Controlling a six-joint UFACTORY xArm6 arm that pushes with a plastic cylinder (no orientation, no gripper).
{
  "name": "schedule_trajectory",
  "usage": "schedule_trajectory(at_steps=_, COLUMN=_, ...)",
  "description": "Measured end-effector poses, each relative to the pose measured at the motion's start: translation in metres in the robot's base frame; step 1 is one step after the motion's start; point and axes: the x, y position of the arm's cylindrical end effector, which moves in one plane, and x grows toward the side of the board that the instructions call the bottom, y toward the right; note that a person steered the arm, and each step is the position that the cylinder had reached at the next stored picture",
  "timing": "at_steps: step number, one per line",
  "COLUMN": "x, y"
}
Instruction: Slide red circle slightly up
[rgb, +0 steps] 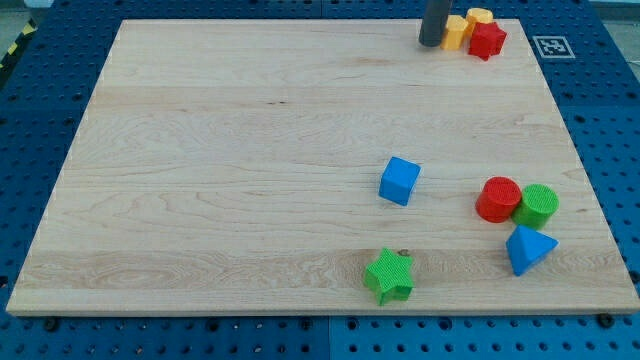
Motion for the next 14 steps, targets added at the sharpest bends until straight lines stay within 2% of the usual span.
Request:
schedule_trajectory(at_steps=1, x=0.050, y=-0.025)
schedule_trajectory(at_steps=3, x=0.197, y=-0.025)
schedule_trajectory(at_steps=4, x=0.249, y=-0.026)
schedule_trajectory(at_steps=7, x=0.302, y=-0.002)
schedule_trajectory(at_steps=9, x=0.302, y=0.057)
schedule_trajectory(at_steps=12, x=0.299, y=0.046)
schedule_trajectory(at_steps=14, x=0.277, y=0.042)
